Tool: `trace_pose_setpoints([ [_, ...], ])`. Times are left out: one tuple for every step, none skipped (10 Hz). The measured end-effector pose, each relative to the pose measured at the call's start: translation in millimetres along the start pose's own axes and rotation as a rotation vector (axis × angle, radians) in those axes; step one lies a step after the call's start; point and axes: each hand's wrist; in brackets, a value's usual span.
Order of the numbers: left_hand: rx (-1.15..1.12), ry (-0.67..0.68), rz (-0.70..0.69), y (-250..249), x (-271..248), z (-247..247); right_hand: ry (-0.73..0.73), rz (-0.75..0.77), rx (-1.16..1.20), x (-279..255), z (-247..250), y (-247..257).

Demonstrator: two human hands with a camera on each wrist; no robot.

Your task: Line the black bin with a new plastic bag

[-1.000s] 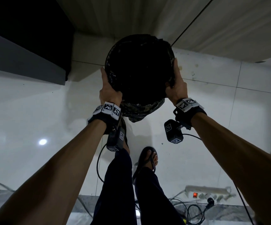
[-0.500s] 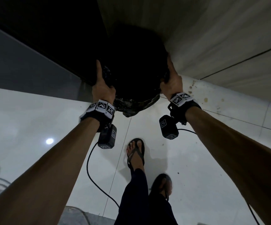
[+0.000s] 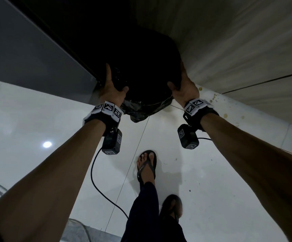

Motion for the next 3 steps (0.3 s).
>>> trace_pose_setpoints([
  [0.032, -0.040, -0.013, 5, -19, -2, -0.006, 0.039, -0.022, -24, 8, 2],
  [-0.030, -0.060, -0.062, 15, -41, -7, -0.048, 0.081, 0.004, -50, 16, -1],
  [-0.118, -0.073, -0.109, 23, -73, -11, -0.061, 0.090, 0.044, -82, 24, -4],
])
Point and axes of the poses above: each hand's wrist, its own x-axis towards the middle knuckle, its own z-axis out of the back of the hand, y = z × x, and after that the axes turned 10 degrees about x, right-handed
